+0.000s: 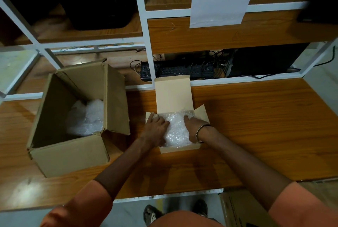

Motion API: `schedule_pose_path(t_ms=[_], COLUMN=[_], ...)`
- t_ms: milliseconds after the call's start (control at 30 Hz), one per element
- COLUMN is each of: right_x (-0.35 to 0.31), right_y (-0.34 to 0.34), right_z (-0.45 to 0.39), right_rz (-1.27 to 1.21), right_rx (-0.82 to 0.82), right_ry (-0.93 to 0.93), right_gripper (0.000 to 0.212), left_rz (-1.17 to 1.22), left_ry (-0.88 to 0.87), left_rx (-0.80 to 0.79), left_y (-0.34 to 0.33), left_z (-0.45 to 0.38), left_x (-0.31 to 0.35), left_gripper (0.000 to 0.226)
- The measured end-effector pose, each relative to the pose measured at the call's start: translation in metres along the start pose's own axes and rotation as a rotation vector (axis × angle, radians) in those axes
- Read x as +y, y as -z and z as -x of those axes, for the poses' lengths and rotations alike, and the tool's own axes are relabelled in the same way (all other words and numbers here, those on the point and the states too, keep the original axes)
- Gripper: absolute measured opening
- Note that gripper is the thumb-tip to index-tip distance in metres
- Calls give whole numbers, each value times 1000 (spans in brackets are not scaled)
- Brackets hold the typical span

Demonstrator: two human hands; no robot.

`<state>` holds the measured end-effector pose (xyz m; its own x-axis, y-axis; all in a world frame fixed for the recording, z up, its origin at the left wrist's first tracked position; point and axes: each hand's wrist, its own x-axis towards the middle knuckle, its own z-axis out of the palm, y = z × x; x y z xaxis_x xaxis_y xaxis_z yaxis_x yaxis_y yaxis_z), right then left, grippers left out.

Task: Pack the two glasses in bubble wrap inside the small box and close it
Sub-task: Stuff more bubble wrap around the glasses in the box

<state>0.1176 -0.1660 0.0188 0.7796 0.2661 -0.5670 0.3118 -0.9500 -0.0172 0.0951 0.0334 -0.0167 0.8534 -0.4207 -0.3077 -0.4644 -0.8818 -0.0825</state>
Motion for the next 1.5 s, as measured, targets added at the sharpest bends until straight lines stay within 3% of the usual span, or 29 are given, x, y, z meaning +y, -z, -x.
schedule_pose_path(t_ms=[200,333,467,567,767,1000,1300,1500], right_x=[-7,-8,0,7,17,10,33,35], right_y=[9,13,5,8,11,2,6,27], right_z=[2,-2,-8,-11,-16,-19,-13,-15], right_rz=[334,465,478,466,436,389,95,3], right_rx=[42,19,-9,-17,9,13,17,-88], right_ry=[-9,-13,16,36,57,67,138,99], right_gripper=[87,85,104,115,115,98,95,88], left_rz=[116,69,43,81,213,83,60,147], left_ry=[-71,-74,-72,-57,-35,6,66,88], left_rx=[-217,-86,-53,-20,53,104,61,-54], left_y=[22,16,7,3,-9,-13,-10,16], left_z=[1,-5,-13,-20,-13,-6,11,3], left_x=[-16,-10,-9,-14,-17,3,15,21], left_gripper=[106,105,114,117,108,103,95,92])
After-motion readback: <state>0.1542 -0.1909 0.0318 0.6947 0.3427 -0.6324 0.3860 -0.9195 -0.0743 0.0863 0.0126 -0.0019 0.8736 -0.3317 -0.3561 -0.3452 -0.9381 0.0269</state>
